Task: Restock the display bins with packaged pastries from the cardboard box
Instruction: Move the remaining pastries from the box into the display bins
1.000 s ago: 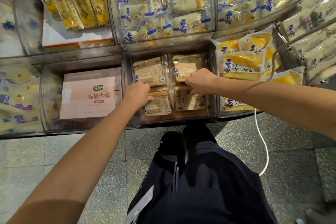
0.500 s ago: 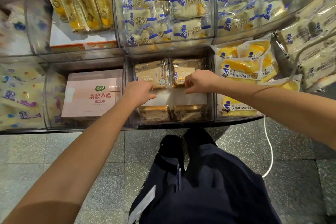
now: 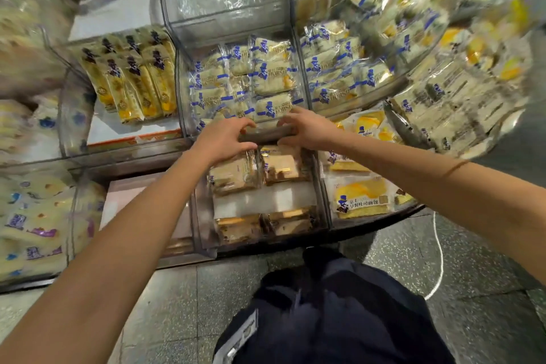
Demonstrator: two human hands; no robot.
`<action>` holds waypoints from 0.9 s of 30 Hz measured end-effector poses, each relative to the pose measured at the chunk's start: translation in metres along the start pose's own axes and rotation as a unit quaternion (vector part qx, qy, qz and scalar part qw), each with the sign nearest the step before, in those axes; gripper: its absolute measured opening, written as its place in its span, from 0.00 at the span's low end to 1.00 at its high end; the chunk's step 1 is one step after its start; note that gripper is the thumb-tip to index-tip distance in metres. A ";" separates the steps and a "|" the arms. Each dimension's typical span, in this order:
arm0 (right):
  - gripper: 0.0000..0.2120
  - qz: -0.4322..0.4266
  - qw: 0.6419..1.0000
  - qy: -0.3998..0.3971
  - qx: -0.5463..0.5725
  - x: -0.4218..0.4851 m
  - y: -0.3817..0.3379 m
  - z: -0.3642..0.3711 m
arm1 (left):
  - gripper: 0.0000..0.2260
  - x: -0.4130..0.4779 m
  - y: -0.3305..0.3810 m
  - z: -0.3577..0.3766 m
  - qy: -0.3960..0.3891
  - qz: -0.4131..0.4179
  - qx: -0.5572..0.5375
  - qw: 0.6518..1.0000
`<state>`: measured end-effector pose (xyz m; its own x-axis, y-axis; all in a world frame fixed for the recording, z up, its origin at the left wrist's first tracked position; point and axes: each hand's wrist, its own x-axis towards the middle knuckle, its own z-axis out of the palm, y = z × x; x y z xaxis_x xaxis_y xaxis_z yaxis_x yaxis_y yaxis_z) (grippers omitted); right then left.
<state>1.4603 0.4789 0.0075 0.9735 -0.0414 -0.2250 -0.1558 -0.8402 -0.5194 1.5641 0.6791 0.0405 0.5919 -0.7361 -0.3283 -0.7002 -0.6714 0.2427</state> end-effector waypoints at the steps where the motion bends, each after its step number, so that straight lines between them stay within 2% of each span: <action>1: 0.22 0.004 1.000 0.022 0.008 0.003 -0.004 -0.008 | 0.23 0.003 0.002 -0.008 0.005 0.008 -0.004 1.000; 4: 0.25 0.013 0.996 0.090 0.004 0.017 -0.017 -0.038 | 0.23 0.013 0.011 -0.037 0.023 0.044 -0.005 0.999; 10: 0.26 0.058 0.983 0.169 -0.047 0.010 -0.022 -0.108 | 0.23 0.034 0.037 -0.107 0.096 0.121 0.005 0.988; 17: 0.27 0.095 0.969 0.192 -0.124 -0.076 -0.023 -0.140 | 0.23 0.033 0.099 -0.137 0.092 0.252 0.021 0.963; 23: 0.27 0.183 0.938 0.280 -0.089 -0.192 -0.017 -0.147 | 0.22 0.027 0.180 -0.145 0.097 0.375 0.006 0.922; 27: 0.26 0.244 0.904 0.347 -0.059 -0.292 -0.025 -0.158 | 0.21 0.013 0.269 -0.153 0.127 0.499 -0.002 0.857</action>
<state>1.2067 0.4270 0.2164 0.6710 -0.7169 0.1891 -0.6158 -0.6809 -0.3964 1.4441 0.4757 0.2414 -0.2328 -0.9387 0.2543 -0.9072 0.3038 0.2911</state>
